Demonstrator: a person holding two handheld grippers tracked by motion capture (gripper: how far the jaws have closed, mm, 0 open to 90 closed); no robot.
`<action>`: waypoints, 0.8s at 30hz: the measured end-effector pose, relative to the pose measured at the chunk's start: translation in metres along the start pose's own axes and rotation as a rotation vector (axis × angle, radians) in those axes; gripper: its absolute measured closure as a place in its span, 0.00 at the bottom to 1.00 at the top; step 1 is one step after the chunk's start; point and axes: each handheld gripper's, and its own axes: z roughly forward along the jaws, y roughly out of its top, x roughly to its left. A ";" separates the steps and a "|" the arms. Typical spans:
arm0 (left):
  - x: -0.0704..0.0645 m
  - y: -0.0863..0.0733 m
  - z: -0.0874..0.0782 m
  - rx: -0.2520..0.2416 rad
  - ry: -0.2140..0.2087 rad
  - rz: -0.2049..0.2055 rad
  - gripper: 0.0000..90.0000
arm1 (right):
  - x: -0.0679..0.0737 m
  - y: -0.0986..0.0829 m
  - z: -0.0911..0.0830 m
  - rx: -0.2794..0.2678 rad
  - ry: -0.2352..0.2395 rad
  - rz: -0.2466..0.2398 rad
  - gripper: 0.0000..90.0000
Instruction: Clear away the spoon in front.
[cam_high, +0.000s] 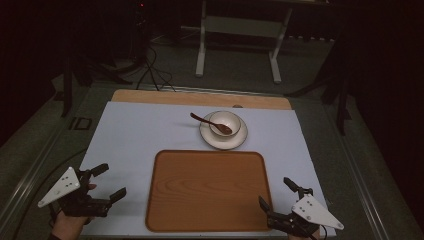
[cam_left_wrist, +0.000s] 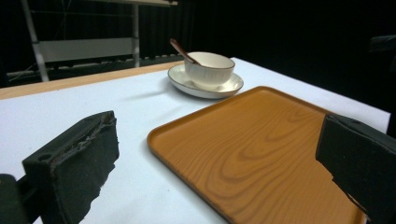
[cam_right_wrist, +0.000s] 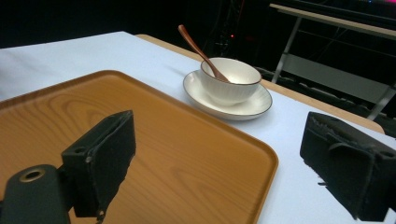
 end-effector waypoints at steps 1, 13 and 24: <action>0.000 0.001 -0.001 0.001 -0.006 -0.002 0.00 | 0.001 0.000 0.000 0.002 -0.001 -0.003 0.11; -0.010 0.018 0.005 0.050 -0.148 -0.012 0.00 | 0.005 0.004 0.000 -0.007 0.002 -0.013 0.11; -0.030 0.053 0.038 0.127 -0.251 0.063 0.01 | 0.008 0.006 0.001 -0.012 0.012 -0.012 0.11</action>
